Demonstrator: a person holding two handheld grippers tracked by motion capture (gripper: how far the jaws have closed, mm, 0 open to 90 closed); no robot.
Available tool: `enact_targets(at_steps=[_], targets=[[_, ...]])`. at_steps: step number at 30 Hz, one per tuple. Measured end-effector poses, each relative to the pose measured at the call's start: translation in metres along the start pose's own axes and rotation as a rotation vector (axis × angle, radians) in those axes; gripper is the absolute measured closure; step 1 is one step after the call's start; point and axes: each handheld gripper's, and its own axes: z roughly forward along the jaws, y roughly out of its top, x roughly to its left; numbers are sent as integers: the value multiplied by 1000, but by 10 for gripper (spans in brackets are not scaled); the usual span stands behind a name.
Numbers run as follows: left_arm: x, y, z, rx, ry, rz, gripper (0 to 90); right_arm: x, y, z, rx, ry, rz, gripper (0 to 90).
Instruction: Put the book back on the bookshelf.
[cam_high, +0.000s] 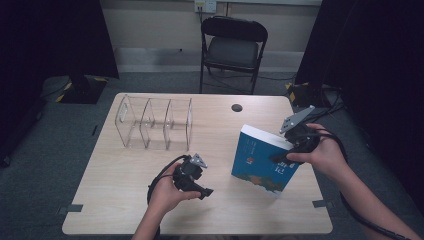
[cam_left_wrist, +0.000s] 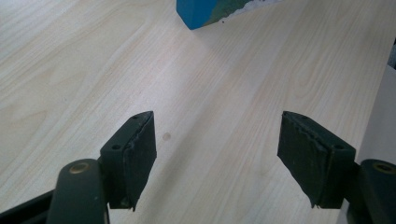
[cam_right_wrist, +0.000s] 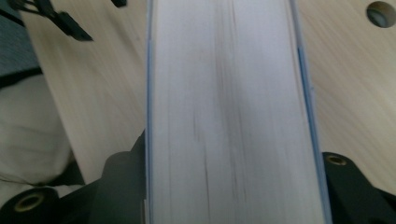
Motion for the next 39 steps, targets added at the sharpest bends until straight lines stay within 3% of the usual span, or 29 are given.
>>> enact_targets(at_steps=[3, 5, 9, 13, 14, 17, 18, 21, 27, 32, 34, 36, 39], targets=[[0, 0, 1, -5, -1, -7, 279, 0, 4, 3, 75, 19, 5, 555], [0, 1, 2, 1, 1, -2, 279, 1, 5, 3, 88, 22, 1, 586], [1, 0, 2, 5, -3, -2, 280, 5, 3, 2, 65, 28, -2, 604], [3, -2, 3, -10, -1, -31, 281, 15, 3, 2, 47, 10, -59, 608], [4, -2, 2, 3, -1, -19, 280, 17, 3, 1, 42, 13, -61, 609], [5, -3, 2, 3, 0, -18, 280, 25, 3, -4, 17, 55, -86, 609], [4, -3, 2, -3, 2, -35, 280, 25, 3, -4, 17, 55, -86, 609], [6, -3, -2, 0, 5, -16, 280, 33, 7, -3, 1, 85, -113, 608], [6, -4, -4, -8, 5, -19, 280, 52, 17, 9, 19, 117, -189, 609], [7, -4, -4, -9, 2, -14, 280, 58, 22, 10, 25, 135, -261, 606], [6, -3, -5, -9, 3, -5, 280, 55, 20, 10, 17, 146, -254, 600], [4, -2, -6, -20, 15, -2, 280, 53, 18, 9, -26, 152, -243, 596], [2, 1, -7, -26, 2, 6, 280, 54, 16, 8, -44, 152, -249, 584]])
